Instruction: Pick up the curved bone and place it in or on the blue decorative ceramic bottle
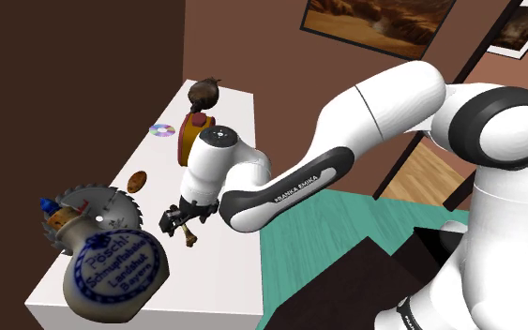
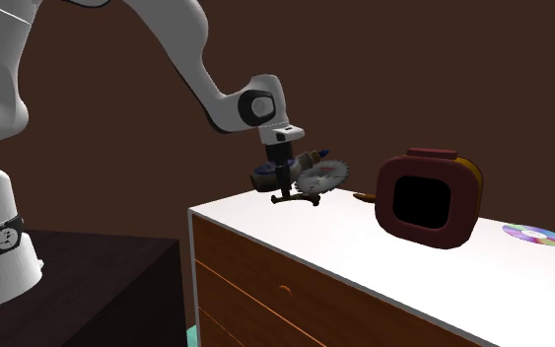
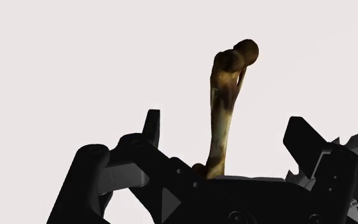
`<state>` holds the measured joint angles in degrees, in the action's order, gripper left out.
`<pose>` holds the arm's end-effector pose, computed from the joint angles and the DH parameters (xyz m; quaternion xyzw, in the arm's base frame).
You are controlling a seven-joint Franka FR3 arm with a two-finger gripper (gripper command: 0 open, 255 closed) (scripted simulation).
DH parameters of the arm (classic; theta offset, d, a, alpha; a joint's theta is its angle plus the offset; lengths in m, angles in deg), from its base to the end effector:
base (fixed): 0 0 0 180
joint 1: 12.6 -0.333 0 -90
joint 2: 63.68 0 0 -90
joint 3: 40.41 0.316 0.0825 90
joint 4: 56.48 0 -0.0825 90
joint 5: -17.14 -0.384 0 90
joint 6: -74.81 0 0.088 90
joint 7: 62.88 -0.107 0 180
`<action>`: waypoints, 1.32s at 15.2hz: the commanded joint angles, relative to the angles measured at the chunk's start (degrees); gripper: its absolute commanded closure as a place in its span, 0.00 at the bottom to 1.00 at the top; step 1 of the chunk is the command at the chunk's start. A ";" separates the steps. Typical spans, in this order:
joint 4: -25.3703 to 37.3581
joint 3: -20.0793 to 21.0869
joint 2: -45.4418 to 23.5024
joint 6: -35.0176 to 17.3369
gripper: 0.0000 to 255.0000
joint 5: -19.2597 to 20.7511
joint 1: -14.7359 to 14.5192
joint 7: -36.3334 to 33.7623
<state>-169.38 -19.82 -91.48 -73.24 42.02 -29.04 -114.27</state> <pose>0.5047 0.3768 0.2524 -0.9946 -0.0236 -0.0977 0.0267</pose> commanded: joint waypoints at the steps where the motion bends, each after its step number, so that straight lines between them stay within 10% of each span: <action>1: 0.29 -0.25 -0.58 -0.30 0.00 0.31 -0.17 -0.16; 7: 0.29 -0.24 -0.58 -0.29 0.00 0.30 -0.16 -0.15; 8: 0.29 -0.24 -0.58 -0.29 1.00 0.30 -0.16 -0.15; 20: 0.28 0.66 1.07 1.28 1.00 -0.91 0.49 0.81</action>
<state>-168.99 -19.45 -91.01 -72.42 41.50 -28.79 -113.78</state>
